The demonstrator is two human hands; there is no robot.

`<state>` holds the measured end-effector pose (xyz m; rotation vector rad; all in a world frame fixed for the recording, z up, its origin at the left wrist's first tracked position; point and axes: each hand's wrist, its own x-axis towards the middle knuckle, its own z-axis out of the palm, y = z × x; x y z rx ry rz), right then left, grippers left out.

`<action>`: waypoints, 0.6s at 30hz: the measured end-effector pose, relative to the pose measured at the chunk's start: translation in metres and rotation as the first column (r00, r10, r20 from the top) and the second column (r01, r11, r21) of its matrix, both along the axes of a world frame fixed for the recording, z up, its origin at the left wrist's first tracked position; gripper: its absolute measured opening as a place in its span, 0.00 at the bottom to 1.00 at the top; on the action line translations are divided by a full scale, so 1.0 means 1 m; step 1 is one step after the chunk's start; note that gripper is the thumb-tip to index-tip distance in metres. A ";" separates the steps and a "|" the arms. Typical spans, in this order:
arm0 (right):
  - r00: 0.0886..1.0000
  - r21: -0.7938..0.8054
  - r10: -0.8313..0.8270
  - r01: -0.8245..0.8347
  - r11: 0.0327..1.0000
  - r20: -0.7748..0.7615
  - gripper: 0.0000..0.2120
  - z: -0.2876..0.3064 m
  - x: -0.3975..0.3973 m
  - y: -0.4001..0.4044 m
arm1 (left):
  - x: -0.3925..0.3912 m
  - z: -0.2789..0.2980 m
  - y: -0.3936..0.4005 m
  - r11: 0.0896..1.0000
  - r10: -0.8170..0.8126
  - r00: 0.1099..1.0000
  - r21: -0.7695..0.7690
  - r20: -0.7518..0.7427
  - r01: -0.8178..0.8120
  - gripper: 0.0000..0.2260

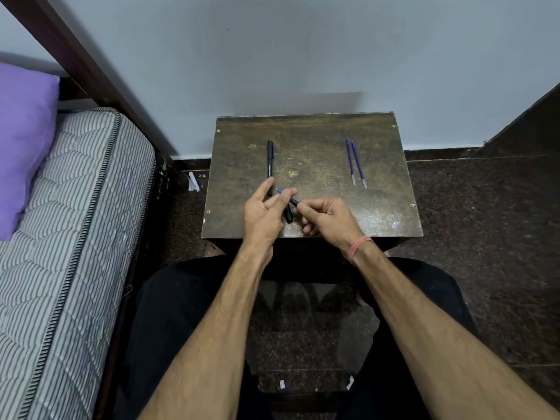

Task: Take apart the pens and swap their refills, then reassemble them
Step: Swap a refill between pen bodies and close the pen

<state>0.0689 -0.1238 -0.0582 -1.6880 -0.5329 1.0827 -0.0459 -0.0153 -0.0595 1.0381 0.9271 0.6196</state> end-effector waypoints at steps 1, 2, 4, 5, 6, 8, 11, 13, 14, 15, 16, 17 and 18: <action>1.000 -0.005 0.012 -0.012 1.000 -0.018 0.11 0.001 0.001 -0.001 | -0.001 0.002 0.000 1.000 -0.012 1.000 -0.010 0.014 0.012 0.31; 0.999 -0.009 0.021 -0.022 1.000 -0.037 0.12 0.003 0.002 -0.001 | -0.003 0.002 0.000 1.000 -0.023 0.999 -0.016 0.021 0.024 0.31; 0.997 -0.010 0.041 -0.042 0.999 -0.068 0.14 0.007 0.004 -0.002 | -0.004 0.002 0.002 0.999 -0.045 0.999 -0.009 0.007 0.045 0.30; 0.996 -0.007 0.052 -0.053 0.999 -0.073 0.15 0.009 0.005 -0.003 | -0.005 0.002 0.002 0.998 -0.058 0.998 0.006 -0.020 0.058 0.29; 0.996 -0.003 0.061 -0.061 0.998 -0.069 0.16 0.010 0.006 -0.004 | -0.004 0.001 0.003 0.997 -0.069 0.996 0.028 -0.053 0.071 0.27; 0.997 0.020 0.057 -0.057 0.998 -0.053 0.16 0.010 0.006 -0.006 | -0.006 0.002 0.003 0.992 -0.060 0.993 0.100 -0.105 0.071 0.20; 0.999 0.074 -0.019 0.022 0.997 -0.047 0.12 0.004 0.006 -0.014 | -0.015 0.003 -0.004 0.971 0.100 0.974 0.236 -0.206 -0.049 0.15; 0.998 0.098 -0.057 0.060 0.993 -0.039 0.11 -0.001 0.006 -0.017 | -0.022 0.000 -0.008 0.930 0.202 0.919 0.361 -0.338 -0.072 0.13; 0.997 0.105 -0.062 0.066 0.992 -0.037 0.11 -0.003 0.006 -0.018 | -0.024 0.000 -0.009 0.912 0.210 0.881 0.409 -0.423 -0.021 0.13; 0.997 0.109 -0.061 0.065 0.992 -0.036 0.10 -0.004 0.005 -0.018 | -0.023 0.002 -0.009 0.898 0.204 0.834 0.438 -0.513 0.049 0.14; 0.998 0.110 -0.059 0.062 0.992 -0.035 0.10 -0.004 0.005 -0.018 | -0.021 0.005 -0.008 0.885 0.192 0.780 0.448 -0.596 0.124 0.16; 0.998 0.111 -0.057 0.060 0.992 -0.034 0.10 -0.005 0.004 -0.018 | -0.018 0.009 -0.008 0.872 0.177 0.723 0.447 -0.668 0.199 0.19; 0.998 0.114 -0.057 0.061 0.992 -0.038 0.10 -0.004 0.003 -0.018 | -0.015 0.012 -0.008 0.857 0.163 0.669 0.440 -0.725 0.268 0.21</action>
